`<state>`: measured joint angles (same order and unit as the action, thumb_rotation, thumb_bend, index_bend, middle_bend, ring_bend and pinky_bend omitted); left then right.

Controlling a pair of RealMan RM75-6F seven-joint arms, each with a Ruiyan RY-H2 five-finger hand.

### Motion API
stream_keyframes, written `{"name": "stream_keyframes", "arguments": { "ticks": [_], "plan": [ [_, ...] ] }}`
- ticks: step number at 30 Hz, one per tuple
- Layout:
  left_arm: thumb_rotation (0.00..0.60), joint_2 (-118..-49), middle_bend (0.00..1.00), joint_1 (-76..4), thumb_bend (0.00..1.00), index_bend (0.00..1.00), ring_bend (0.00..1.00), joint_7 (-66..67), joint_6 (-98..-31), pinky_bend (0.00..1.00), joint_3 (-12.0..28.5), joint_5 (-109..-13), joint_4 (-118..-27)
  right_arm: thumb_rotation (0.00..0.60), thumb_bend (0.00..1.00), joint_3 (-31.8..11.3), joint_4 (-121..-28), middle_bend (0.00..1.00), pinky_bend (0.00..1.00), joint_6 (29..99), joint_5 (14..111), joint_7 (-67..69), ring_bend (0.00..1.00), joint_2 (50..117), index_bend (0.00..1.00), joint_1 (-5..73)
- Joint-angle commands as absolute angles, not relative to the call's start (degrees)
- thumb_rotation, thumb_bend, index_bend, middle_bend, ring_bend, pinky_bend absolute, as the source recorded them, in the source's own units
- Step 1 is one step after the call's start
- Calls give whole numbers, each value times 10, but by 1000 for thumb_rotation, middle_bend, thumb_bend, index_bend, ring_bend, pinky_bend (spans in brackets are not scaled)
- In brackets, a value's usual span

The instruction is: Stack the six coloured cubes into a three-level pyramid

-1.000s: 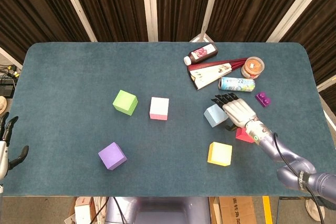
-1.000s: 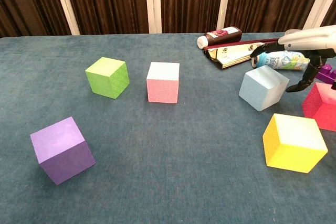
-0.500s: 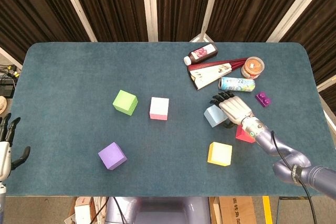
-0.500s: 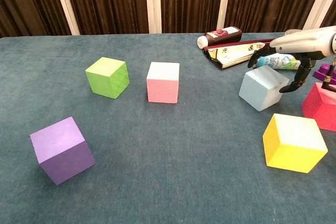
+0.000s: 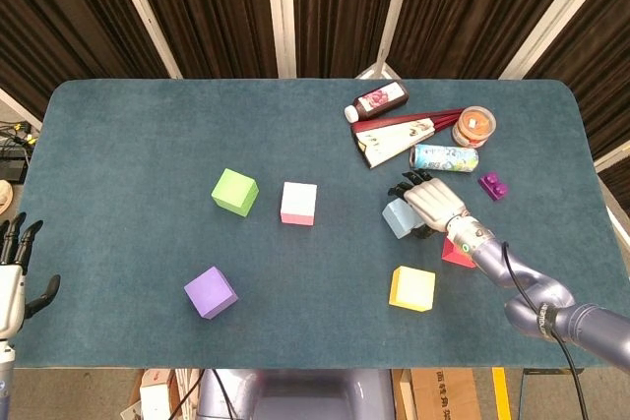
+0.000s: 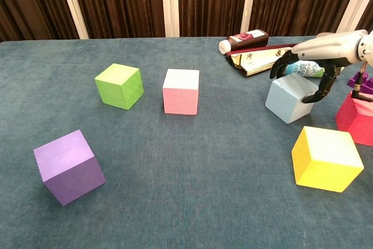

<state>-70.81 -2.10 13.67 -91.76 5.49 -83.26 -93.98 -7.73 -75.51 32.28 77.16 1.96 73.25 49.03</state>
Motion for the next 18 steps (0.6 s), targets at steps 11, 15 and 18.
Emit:
{"name": "stream_keyframes", "arguments": {
  "ticks": [11,15,18],
  "plan": [
    [600,-705,0,-22,380,111,0,131,-913,0,56,-828,-941,600,288,-76,-761,321,0,323,756,25,121,732,371,498],
    [600,-706,0,-22,380,111,0,137,-919,0,60,-828,-938,600,287,-89,-795,340,0,331,724,14,148,707,388,497],
    [600,-715,0,-22,380,111,0,153,-930,0,67,-826,-929,600,287,-94,-833,340,0,310,656,-19,152,680,388,507]
  ]
}}
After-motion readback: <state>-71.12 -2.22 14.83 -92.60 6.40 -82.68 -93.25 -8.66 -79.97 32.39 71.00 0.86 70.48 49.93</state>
